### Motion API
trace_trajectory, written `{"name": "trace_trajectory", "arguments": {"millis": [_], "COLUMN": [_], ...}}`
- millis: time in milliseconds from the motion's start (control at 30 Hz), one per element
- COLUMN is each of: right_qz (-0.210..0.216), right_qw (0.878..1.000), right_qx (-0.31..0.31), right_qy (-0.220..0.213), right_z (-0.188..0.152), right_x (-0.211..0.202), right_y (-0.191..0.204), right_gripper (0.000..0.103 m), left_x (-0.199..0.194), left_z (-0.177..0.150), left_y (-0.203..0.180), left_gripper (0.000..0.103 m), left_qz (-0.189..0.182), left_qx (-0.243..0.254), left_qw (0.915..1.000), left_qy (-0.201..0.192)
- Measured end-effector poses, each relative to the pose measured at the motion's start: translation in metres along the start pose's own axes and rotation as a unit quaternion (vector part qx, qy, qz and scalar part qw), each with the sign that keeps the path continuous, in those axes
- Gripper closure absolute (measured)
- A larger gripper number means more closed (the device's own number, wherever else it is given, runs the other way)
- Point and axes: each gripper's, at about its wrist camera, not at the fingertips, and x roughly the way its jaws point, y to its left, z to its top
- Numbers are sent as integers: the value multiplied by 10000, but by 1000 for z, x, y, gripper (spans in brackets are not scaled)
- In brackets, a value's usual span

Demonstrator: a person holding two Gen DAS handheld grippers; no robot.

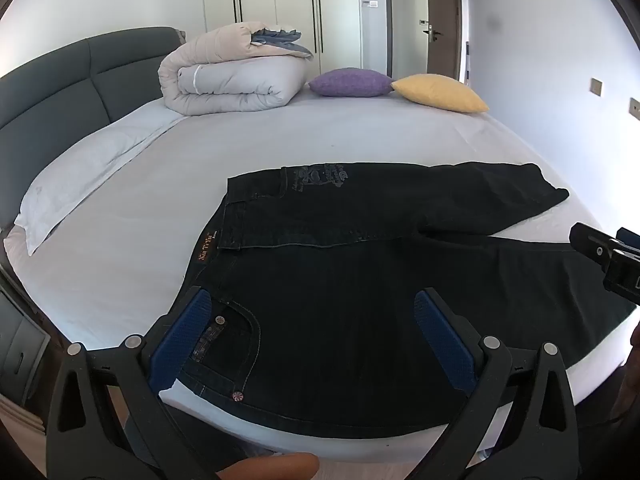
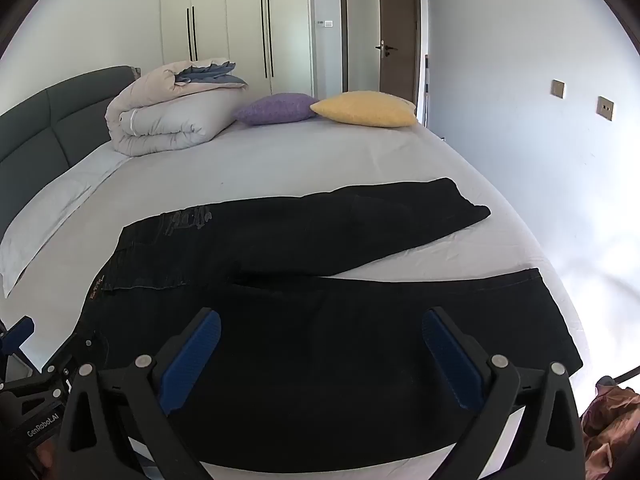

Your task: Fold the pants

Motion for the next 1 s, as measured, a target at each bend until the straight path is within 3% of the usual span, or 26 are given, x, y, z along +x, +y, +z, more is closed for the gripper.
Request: {"name": "trace_trajectory", "arguments": {"millis": [1000], "right_qz": [-17], "right_qw": [9999], "right_qx": [-114], "right_qy": [37], "right_z": [-17], "right_x": [8], "right_y": [17], "right_gripper": [0], "left_x": [-1], "left_z": [-1], "left_y": [2], "left_gripper": [0], "left_qz": [-32], "left_qx": [-87], "left_qw": [9999], "left_qy": [55]}}
